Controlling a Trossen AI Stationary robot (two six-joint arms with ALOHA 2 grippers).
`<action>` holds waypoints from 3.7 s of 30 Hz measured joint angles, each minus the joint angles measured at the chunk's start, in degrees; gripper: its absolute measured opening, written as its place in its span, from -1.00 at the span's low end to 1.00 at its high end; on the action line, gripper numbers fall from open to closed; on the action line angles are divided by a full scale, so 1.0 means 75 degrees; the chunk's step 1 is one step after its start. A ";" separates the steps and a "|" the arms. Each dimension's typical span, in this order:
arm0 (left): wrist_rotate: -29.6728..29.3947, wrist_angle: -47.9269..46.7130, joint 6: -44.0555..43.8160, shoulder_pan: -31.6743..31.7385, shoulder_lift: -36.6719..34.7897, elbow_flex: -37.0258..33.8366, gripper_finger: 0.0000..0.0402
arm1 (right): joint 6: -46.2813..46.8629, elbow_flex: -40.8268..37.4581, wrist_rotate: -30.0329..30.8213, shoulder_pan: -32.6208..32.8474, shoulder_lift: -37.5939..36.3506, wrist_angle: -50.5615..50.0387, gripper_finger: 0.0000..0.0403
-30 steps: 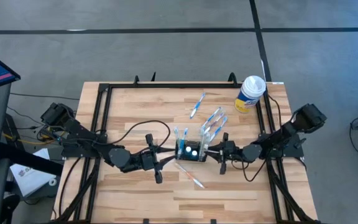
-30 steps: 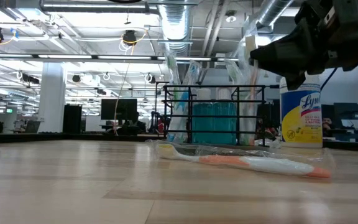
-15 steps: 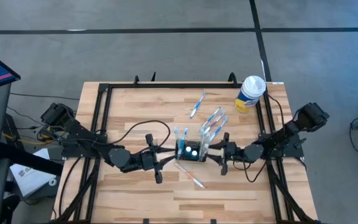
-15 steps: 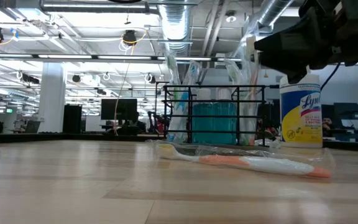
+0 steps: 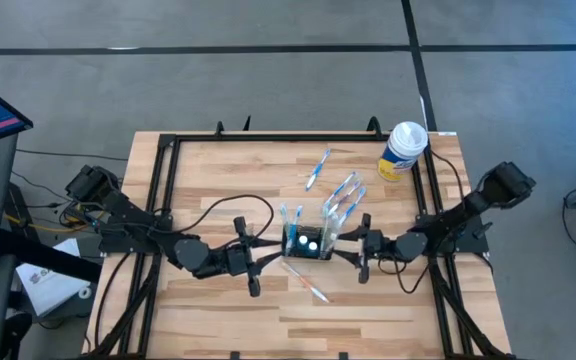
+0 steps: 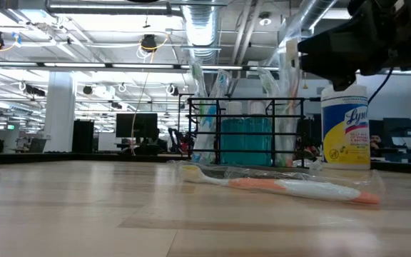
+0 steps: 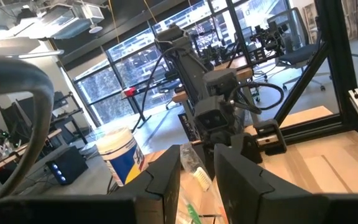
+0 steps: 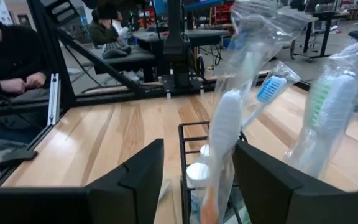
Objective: Pick & Place toothbrushing station
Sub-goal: Put the orange toothbrush into the wire organizer, then put the blue toothbrush into the wire organizer
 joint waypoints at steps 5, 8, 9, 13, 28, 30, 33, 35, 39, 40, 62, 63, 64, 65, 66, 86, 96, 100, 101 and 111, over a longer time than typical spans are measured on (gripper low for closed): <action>0.0000 0.0000 0.0000 -0.0025 0.0000 0.0000 -0.54 | 0.0015 -0.0003 0.0025 0.0065 -0.0945 -0.1207 -0.16; 0.0000 0.0000 0.0001 -0.0025 0.0000 0.0000 -0.54 | 0.0031 -0.0003 0.0026 0.0062 -0.1523 -0.1896 -0.17; 0.0000 0.0000 0.0002 -0.0024 0.0000 0.0000 -0.54 | 0.0029 -0.0002 0.0026 0.0062 -0.1709 -0.2114 -0.17; -0.0003 0.0000 0.0003 -0.0025 0.0000 0.0000 -0.54 | 0.0046 -0.0003 0.0026 0.0062 -0.2418 -0.3080 -0.17; 0.0000 0.0000 0.0003 -0.0025 0.0000 0.0000 -0.54 | 0.1096 -0.0001 -0.0003 -0.0416 -0.3728 -0.6293 -0.22; 0.0000 0.0000 0.0003 -0.0025 0.0000 0.0000 -0.54 | 0.1151 -0.0002 -0.0003 -0.0559 -0.3727 -0.6369 -0.22; -0.0002 0.0000 0.0003 -0.0024 0.0000 0.0000 -0.54 | 0.1374 0.0000 -0.0005 -0.0856 -0.3727 -0.6530 -0.22; -0.0003 0.0000 0.0003 -0.0025 0.0000 0.0000 -0.54 | 0.1535 0.0000 -0.0015 -0.1037 -0.3727 -0.6750 -0.22; -0.0003 0.0000 0.0003 -0.0025 0.0000 0.0000 -0.54 | 0.2605 -0.0001 -0.0032 -0.1470 -0.3727 -0.7346 -0.22; 0.0000 0.0000 0.0003 -0.0025 0.0000 0.0000 -0.54 | 0.2929 0.0000 -0.0035 -0.1572 -0.3727 -0.7504 -0.22; 0.0000 0.0006 0.0003 -0.0025 0.0000 0.0003 -0.54 | 0.6684 -0.0002 -0.1063 -0.3936 -0.3606 -0.9828 -0.22; -0.0002 0.0006 0.0000 -0.0023 0.0000 0.0003 -0.54 | 0.6748 -0.0003 -0.1101 -0.4022 -0.3568 -0.9812 -0.22; -0.0001 0.0006 0.0003 -0.0024 0.0000 0.0003 -0.54 | 0.6752 0.0000 -0.1218 -0.4111 -0.3515 -0.9743 -0.22; -0.0003 0.0006 0.0003 -0.0025 0.0000 0.0003 -0.54 | 0.6767 0.0000 -0.1326 -0.4196 -0.3463 -0.9728 -0.21; 0.0000 0.0006 0.0003 -0.0024 0.0000 0.0003 -0.54 | 0.6774 0.0000 -0.1420 -0.4279 -0.3392 -0.9701 -0.20; -0.0003 0.0017 -0.0172 -0.0025 0.0000 0.0003 -0.54 | 0.6659 0.0012 -0.2174 -0.5308 -0.1332 -0.7853 -0.11; 0.0000 0.0020 -0.0198 -0.0025 0.0000 0.0003 -0.54 | 0.6441 0.0011 -0.2315 -0.5553 -0.0641 -0.6614 -0.15; 0.0000 0.0023 -0.0201 -0.0028 0.0000 0.0003 -0.54 | 0.6454 0.0023 -0.2355 -0.5703 -0.0208 -0.6151 -0.23; 0.0000 0.0023 -0.0201 -0.0028 0.0000 0.0003 -0.54 | 0.6433 0.0020 -0.2355 -0.5714 -0.0114 -0.5991 -0.26; 0.0055 0.0023 -0.0204 -0.0028 0.0000 0.0003 -0.54 | 0.5835 0.0018 -0.2419 -0.5720 0.0146 -0.5642 -0.89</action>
